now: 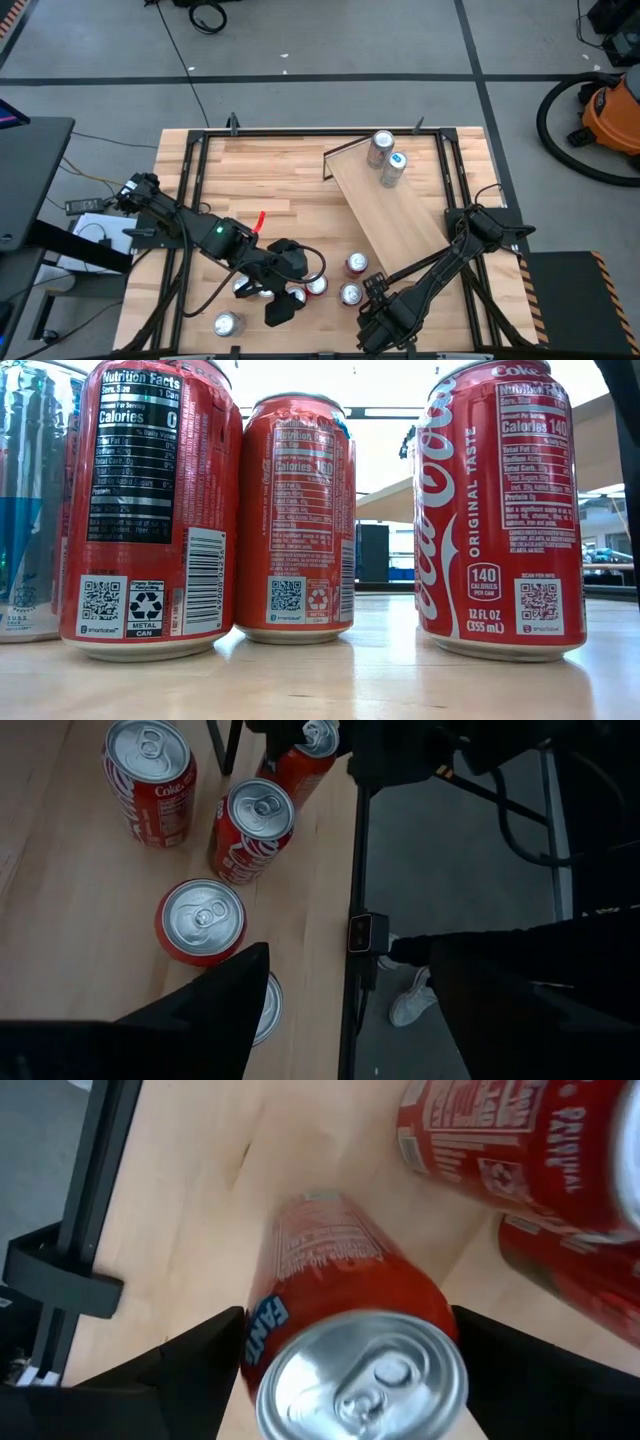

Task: Place canned beverage on shelf
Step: Put the right orange soda can on the shelf

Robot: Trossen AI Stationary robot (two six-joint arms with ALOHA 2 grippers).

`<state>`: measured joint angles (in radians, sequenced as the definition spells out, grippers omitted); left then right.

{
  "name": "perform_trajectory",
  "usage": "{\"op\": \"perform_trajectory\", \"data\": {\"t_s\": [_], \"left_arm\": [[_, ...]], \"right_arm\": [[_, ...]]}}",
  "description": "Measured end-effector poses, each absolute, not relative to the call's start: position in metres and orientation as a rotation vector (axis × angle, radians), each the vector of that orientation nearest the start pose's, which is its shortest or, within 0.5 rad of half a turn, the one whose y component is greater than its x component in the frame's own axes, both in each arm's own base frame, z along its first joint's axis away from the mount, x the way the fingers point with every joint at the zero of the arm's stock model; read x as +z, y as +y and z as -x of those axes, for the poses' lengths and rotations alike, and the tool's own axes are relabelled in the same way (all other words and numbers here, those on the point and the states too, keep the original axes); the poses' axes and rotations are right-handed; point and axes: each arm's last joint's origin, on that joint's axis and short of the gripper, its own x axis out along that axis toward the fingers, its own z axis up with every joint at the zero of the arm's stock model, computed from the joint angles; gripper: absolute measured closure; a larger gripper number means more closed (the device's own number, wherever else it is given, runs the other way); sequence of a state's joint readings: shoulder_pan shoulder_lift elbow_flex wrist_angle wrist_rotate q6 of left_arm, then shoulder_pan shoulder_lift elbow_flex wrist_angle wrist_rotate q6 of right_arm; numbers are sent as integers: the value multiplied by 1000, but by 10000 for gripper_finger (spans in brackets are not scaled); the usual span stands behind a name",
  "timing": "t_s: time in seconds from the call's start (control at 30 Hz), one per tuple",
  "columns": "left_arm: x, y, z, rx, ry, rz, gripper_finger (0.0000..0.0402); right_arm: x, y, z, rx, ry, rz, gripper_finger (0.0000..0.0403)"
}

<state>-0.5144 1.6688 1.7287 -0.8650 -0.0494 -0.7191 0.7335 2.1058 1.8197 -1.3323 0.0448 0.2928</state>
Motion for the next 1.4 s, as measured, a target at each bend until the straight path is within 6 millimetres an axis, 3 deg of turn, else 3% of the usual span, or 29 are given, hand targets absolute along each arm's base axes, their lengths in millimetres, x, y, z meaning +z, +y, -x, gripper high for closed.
{"op": "perform_trajectory", "data": {"t_s": [0.4,0.73,0.9,1.17,1.4], "left_arm": [[371,-173,-309,-138,891,445,116],[371,-173,-309,-138,891,445,116],[371,-173,-309,-143,889,433,116],[371,-166,-313,-131,873,396,116],[371,-155,-318,-100,865,404,116]], "right_arm": [[215,268,-299,349,1569,421,72],[240,262,-292,383,1548,366,87],[269,247,-288,345,1504,265,85],[322,206,-294,225,1375,53,84],[378,168,-294,84,1269,23,83]]}}
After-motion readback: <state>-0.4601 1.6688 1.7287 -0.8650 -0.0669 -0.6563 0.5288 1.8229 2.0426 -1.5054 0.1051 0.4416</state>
